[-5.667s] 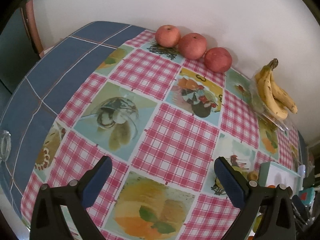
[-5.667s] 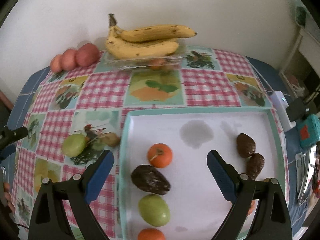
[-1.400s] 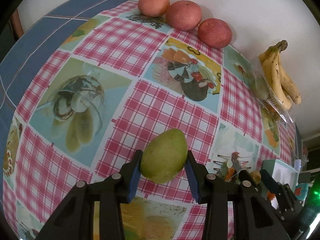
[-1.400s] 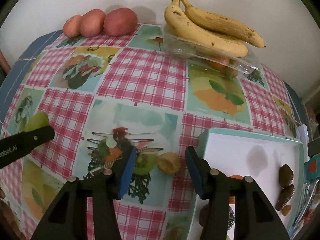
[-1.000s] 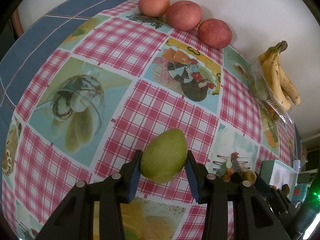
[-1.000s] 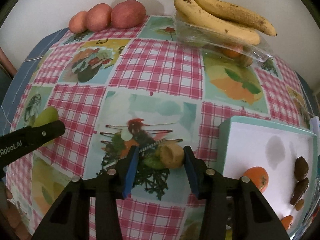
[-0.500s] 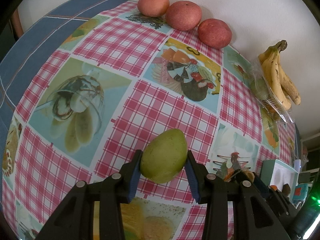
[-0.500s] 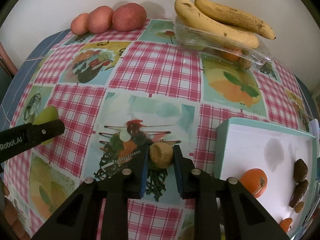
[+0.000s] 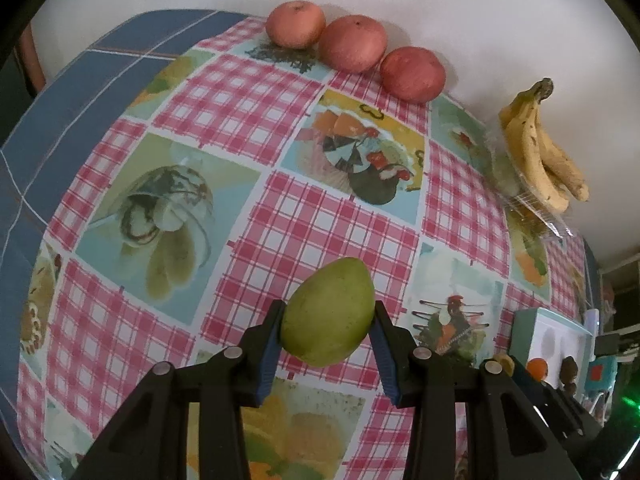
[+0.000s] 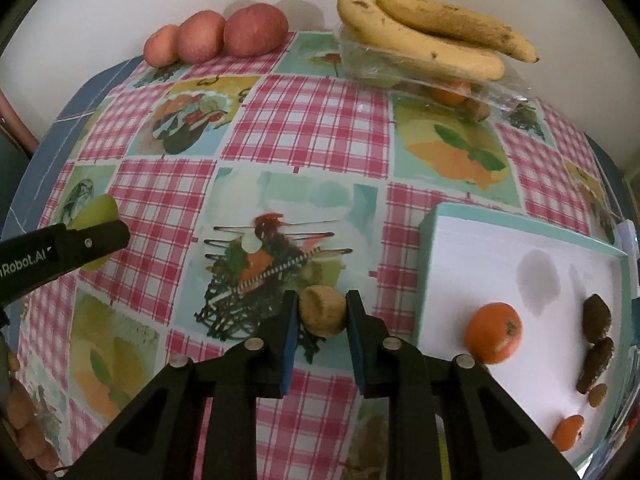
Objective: Organize fruits
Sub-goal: 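Carry the green pear and small brown fruit over the white tray with both tools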
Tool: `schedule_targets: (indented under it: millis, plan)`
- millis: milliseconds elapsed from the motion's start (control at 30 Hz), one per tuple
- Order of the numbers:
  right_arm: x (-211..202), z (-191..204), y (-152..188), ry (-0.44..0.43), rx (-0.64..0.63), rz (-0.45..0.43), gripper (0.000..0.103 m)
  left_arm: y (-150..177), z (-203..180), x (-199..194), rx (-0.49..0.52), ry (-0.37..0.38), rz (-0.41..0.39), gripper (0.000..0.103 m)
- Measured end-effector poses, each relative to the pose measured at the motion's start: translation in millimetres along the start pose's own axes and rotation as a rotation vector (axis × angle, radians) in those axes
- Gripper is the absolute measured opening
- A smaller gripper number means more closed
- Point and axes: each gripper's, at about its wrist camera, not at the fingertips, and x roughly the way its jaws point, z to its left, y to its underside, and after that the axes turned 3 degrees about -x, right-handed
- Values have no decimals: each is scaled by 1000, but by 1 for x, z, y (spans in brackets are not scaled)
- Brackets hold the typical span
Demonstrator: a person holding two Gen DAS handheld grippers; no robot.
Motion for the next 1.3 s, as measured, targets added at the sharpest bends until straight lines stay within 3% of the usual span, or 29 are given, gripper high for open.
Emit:
schedule_targets:
  millis: [467, 767, 967, 1300]
  plan:
    - [-53, -5, 17, -18, 7, -72, 24, 9, -18, -41, 65, 8, -76, 44]
    - [-80, -23, 32, -33, 65, -114, 24, 26, -53, -64, 155, 66, -106, 44]
    - [-88, -58, 43, -30, 148, -122, 24, 44, -83, -59, 222, 131, -57, 44]
    - [-93, -153, 67, 102, 338, -117, 24, 94, -156, -42, 407, 222, 37, 44]
